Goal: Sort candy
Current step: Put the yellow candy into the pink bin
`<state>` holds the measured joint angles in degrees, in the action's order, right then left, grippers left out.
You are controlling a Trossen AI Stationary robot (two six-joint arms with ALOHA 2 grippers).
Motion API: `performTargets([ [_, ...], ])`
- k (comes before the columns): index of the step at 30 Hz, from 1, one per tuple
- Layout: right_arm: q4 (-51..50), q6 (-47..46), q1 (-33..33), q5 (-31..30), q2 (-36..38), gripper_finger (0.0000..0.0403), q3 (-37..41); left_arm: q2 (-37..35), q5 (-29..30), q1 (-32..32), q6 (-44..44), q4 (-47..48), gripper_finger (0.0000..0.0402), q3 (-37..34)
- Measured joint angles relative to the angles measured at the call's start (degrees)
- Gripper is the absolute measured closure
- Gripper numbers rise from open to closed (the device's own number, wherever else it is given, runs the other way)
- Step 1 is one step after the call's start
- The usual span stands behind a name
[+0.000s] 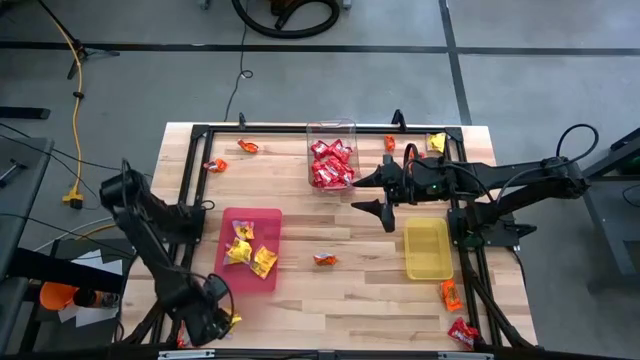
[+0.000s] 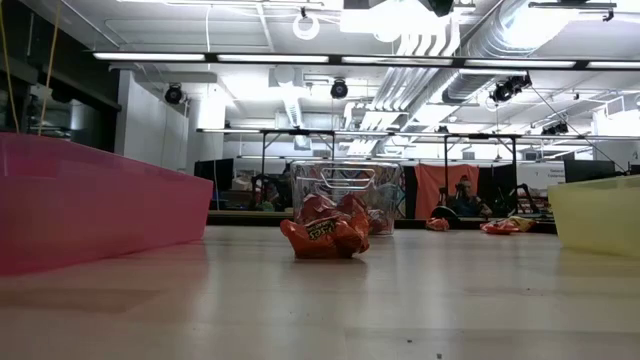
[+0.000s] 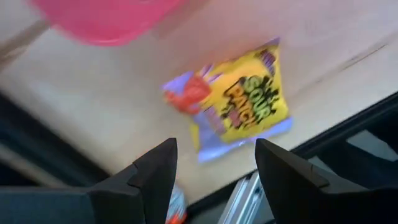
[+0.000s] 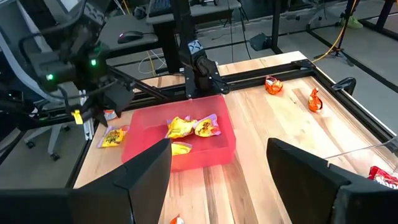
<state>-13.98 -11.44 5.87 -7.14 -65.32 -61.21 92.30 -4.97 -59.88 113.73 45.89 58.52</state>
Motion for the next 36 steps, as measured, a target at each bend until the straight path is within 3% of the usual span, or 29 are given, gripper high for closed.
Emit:
performTargets([
  [15,0.0,0.0,-0.3,0.0,0.0,0.0143,0.0,9.1,1.3,0.3,-0.9,-1.3,0.0210,0.2],
  [19,0.0,0.0,-0.7,0.0,0.0,0.0143,0.0,7.1,1.8,0.2,-4.3,-1.1,0.0280,-0.1],
  [22,0.0,0.0,-1.2,-0.1,0.0,0.0143,0.0,2.1,3.3,-0.1,-8.4,-1.0,0.0367,-0.2],
  [24,0.0,-0.1,-1.6,-0.1,0.0,0.0143,0.0,-2.8,5.4,-0.7,-10.3,-1.0,0.0389,-0.2],
  [29,0.0,-0.4,-2.1,0.0,0.0,0.0143,0.0,-17.8,16.1,-2.2,-18.4,-3.1,0.0380,-0.1],
  [33,0.5,-0.4,-2.1,0.0,0.0,0.0143,0.0,-29.0,32.5,-0.3,-30.0,-3.2,0.0397,-0.1],
  [36,1.3,-1.1,-2.1,0.0,0.0,0.0143,0.0,-34.7,43.4,5.0,-41.4,-1.9,0.0399,0.0],
])
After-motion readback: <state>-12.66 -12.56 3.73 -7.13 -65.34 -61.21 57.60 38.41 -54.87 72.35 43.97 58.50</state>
